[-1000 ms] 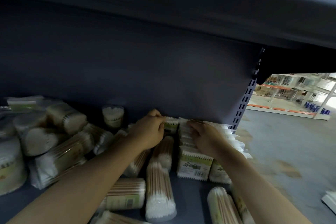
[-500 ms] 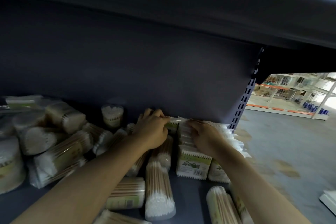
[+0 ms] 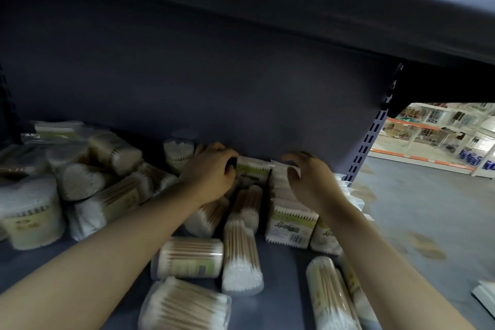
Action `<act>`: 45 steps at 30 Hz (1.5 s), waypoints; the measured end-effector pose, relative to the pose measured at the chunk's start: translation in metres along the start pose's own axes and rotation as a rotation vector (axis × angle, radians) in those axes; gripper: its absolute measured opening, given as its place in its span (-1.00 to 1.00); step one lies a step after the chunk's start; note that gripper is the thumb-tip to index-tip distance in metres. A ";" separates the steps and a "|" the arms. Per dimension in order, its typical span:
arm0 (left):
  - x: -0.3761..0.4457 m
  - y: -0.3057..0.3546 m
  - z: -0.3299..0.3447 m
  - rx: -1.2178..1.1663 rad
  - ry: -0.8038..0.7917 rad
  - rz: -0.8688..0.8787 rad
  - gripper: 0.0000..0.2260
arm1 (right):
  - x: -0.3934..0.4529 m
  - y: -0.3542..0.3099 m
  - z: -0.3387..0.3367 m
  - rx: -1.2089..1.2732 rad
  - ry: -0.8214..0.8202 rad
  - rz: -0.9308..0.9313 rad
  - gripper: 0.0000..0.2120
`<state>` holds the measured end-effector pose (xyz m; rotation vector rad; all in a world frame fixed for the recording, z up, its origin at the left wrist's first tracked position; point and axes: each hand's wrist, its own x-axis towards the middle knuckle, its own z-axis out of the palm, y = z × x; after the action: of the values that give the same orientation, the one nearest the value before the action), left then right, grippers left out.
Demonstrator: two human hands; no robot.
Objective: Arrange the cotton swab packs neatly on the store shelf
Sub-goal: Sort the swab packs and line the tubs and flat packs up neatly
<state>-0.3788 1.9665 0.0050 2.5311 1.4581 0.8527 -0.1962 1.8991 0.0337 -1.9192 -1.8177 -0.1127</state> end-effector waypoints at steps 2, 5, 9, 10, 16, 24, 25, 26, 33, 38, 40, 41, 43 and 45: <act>-0.009 -0.003 -0.007 0.004 0.052 -0.043 -0.69 | -0.004 -0.007 -0.001 0.022 0.034 -0.022 -0.68; -0.027 -0.005 -0.016 0.012 0.105 -0.121 -0.75 | -0.009 -0.020 0.002 0.042 0.045 -0.058 -0.69; -0.053 -0.010 -0.025 0.019 0.060 -0.140 -0.79 | -0.012 -0.042 0.012 0.060 -0.017 -0.106 -0.73; -0.060 -0.012 -0.027 0.017 0.061 -0.140 -0.79 | -0.013 -0.048 0.015 0.063 -0.032 -0.112 -0.73; -0.092 -0.023 -0.043 0.017 0.107 -0.063 -0.59 | -0.018 -0.082 0.025 0.098 -0.123 -0.089 -0.72; -0.124 -0.048 -0.076 0.059 0.183 -0.083 -0.76 | -0.017 -0.128 0.041 0.167 -0.156 -0.066 -0.77; -0.128 -0.054 -0.079 0.067 0.199 -0.081 -0.76 | -0.017 -0.134 0.043 0.166 -0.159 -0.070 -0.76; -0.132 -0.060 -0.082 0.070 0.207 -0.075 -0.75 | -0.017 -0.141 0.046 0.172 -0.160 -0.071 -0.75; -0.157 -0.104 -0.109 0.135 0.269 -0.090 -0.74 | -0.016 -0.193 0.057 0.282 -0.180 -0.150 -0.75; -0.172 -0.135 -0.124 0.157 0.262 -0.176 -0.64 | -0.017 -0.217 0.069 0.331 -0.219 -0.179 -0.74; -0.177 -0.143 -0.127 0.137 0.240 -0.180 -0.60 | -0.017 -0.222 0.073 0.307 -0.212 -0.177 -0.75; -0.179 -0.147 -0.128 0.137 0.229 -0.163 -0.59 | -0.018 -0.224 0.074 0.298 -0.213 -0.170 -0.74; -0.181 -0.152 -0.127 0.156 0.212 -0.117 -0.59 | -0.019 -0.224 0.077 0.296 -0.216 -0.149 -0.74; -0.182 -0.154 -0.126 0.156 0.210 -0.097 -0.59 | -0.020 -0.225 0.078 0.309 -0.209 -0.137 -0.73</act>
<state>-0.6320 1.8766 -0.0190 2.5165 1.7587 1.0552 -0.4347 1.9105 0.0231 -1.6400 -1.9678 0.3171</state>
